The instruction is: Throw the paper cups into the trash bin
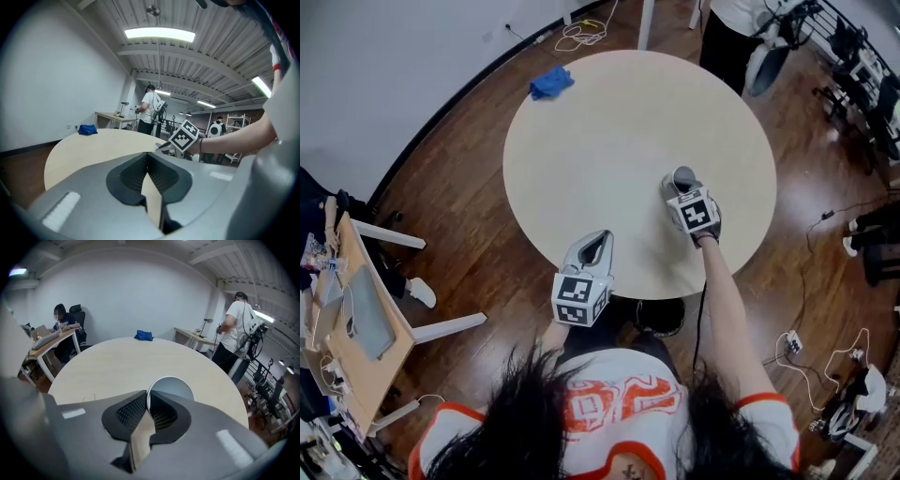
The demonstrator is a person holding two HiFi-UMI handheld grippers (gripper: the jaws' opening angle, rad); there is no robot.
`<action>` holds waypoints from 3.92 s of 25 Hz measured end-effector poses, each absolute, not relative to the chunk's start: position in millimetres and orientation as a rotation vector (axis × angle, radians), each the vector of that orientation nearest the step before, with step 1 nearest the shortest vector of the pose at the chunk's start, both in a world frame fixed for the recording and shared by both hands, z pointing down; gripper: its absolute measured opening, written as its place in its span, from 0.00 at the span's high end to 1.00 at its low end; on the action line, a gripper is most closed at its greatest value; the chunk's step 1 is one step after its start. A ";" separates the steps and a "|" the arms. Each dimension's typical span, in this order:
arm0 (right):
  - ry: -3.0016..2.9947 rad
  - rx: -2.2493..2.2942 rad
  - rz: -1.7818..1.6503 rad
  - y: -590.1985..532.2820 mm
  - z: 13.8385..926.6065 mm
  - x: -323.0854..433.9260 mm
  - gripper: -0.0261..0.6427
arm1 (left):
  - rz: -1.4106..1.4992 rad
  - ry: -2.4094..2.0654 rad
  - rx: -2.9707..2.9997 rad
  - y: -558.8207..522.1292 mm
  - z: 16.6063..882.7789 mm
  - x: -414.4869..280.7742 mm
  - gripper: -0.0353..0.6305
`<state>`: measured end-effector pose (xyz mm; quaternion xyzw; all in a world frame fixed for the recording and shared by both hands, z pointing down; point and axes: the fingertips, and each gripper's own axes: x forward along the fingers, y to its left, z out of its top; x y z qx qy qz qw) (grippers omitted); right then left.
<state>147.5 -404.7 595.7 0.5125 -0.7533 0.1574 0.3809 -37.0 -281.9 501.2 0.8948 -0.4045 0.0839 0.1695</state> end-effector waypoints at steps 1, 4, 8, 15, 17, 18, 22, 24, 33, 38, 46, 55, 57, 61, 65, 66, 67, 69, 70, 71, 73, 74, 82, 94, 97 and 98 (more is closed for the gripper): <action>-1.928 1.328 0.417 -396.7 594.0 149.3 0.92 | 0.238 -1.140 2.550 -278.8 500.0 -33.4 0.95; -1.936 1.372 0.467 -369.5 586.8 153.4 0.92 | 0.235 -1.109 2.580 -267.8 496.3 -21.7 0.95; -1.977 1.379 0.439 -337.1 575.6 152.0 0.92 | 0.234 -1.080 2.601 -249.8 490.6 -7.4 0.95; -2.043 1.448 0.501 -265.7 565.2 146.9 0.92 | 0.230 -1.029 2.648 -217.3 482.6 16.6 0.95; -2.065 1.488 0.528 -243.7 558.1 145.4 0.92 | 0.223 -1.019 2.663 -209.4 479.5 22.9 0.95; -2.075 1.508 0.537 -233.5 554.3 145.0 0.92 | 0.219 -1.015 2.672 -205.9 476.9 26.1 0.95; -2.109 1.544 0.562 -187.8 548.4 141.4 0.92 | 0.206 -0.998 2.683 -185.2 472.1 39.0 0.95; -2.111 1.545 0.585 -164.0 552.4 140.9 0.92 | 0.214 -0.991 2.683 -173.8 474.7 46.0 0.95; -2.125 1.530 0.665 -87.1 568.4 139.7 0.92 | 0.227 -1.004 2.686 -124.9 475.8 60.7 0.95; -2.126 1.524 0.674 -58.6 573.2 138.1 0.92 | 0.220 -1.020 2.662 -97.0 480.8 60.6 0.95; -2.107 1.488 0.730 -7.3 594.6 143.8 0.92 | 0.260 -0.982 2.620 -44.4 495.1 76.5 0.95; -2.012 1.492 0.812 8.3 638.4 140.7 0.92 | 0.315 -0.974 2.602 -36.8 506.5 61.2 0.95; -1.974 1.482 0.835 9.8 655.2 146.2 0.92 | 0.331 -0.967 2.596 -34.0 511.7 61.0 0.95; -1.924 1.475 0.896 7.8 687.6 157.6 0.92 | 0.356 -0.940 2.586 -28.8 520.6 65.5 0.95; -1.874 1.484 0.937 1.6 715.5 158.5 0.92 | 0.377 -0.928 2.581 -32.1 526.9 63.3 0.95; -1.859 1.491 0.943 0.0 721.5 158.6 0.92 | 0.380 -0.930 2.583 -34.4 527.2 62.8 0.95; -1.845 1.500 0.947 -1.7 727.0 159.1 0.92 | 0.380 -0.933 2.584 -37.0 526.4 62.9 0.95; -1.828 1.510 0.957 -5.4 737.4 160.4 0.92 | 0.371 -0.946 2.583 -42.1 523.1 63.7 0.95; -1.821 1.508 0.967 -6.8 742.4 161.1 0.92 | 0.364 -0.953 2.580 -44.2 521.6 63.9 0.95; -1.815 1.505 0.976 -8.2 747.6 162.0 0.92 | 0.358 -0.960 2.577 -45.7 520.3 63.8 0.95; -1.805 1.495 0.982 -12.1 758.5 163.8 0.92 | 0.356 -0.972 2.572 -47.8 519.9 62.3 0.95; -1.798 1.486 0.981 -14.6 764.5 164.7 0.92 | 0.360 -0.975 2.570 -48.9 520.7 61.4 0.95; -1.771 1.440 1.054 -22.3 791.8 167.5 0.81 | 0.403 -0.991 2.535 -51.7 532.0 52.4 0.95; -1.803 1.666 1.074 -25.6 757.1 177.8 0.96 | 0.387 -1.013 2.545 -56.4 527.6 56.6 0.95; -1.824 1.683 1.063 -27.6 748.3 174.1 0.96 | 0.391 -1.010 2.552 -55.7 527.5 56.1 0.95; -1.830 1.690 1.061 -28.2 744.8 173.5 0.96 | 0.388 -1.008 2.555 -55.4 526.5 56.5 0.95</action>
